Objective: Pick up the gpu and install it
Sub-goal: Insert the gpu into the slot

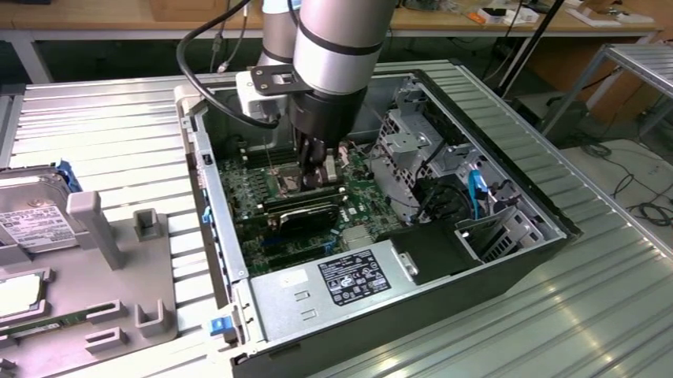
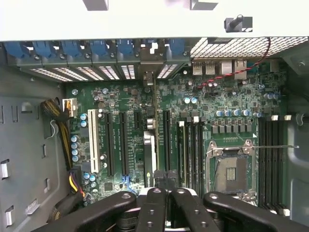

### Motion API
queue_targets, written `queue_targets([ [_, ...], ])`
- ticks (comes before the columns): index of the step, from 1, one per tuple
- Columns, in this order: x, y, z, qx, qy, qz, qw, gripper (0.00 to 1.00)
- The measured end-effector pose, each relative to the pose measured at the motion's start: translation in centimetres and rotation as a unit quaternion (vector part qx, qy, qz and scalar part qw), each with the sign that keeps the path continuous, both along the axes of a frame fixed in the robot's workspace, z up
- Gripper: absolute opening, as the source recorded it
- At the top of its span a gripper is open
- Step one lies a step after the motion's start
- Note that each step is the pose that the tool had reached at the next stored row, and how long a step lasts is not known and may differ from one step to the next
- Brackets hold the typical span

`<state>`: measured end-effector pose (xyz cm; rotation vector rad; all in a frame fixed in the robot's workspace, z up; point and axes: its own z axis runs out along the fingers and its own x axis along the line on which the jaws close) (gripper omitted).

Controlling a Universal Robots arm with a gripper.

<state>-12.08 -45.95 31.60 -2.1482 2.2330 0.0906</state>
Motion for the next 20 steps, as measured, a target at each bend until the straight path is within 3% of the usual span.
queue_targets([
  [20,0.0,-0.01,0.01,0.0248,0.0,-0.002,0.9997,0.11],
])
